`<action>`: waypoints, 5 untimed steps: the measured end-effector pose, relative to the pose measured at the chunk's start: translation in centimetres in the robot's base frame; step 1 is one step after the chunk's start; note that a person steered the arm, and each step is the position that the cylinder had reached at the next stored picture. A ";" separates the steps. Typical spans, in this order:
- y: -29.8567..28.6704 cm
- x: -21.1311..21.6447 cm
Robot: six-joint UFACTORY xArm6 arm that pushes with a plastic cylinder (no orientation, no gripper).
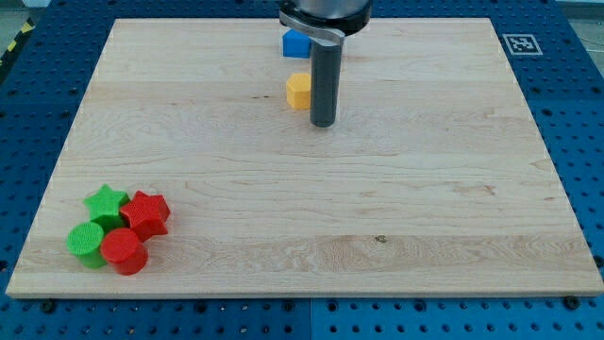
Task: Push yellow hexagon bottom to blue triangle
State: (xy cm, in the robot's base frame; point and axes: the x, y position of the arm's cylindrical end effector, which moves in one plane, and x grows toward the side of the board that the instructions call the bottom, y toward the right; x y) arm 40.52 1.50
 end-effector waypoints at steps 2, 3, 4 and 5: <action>-1.2 -4.0; -1.2 -4.7; -1.2 -6.0; -1.2 -5.7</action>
State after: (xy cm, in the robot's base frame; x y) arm 34.85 0.29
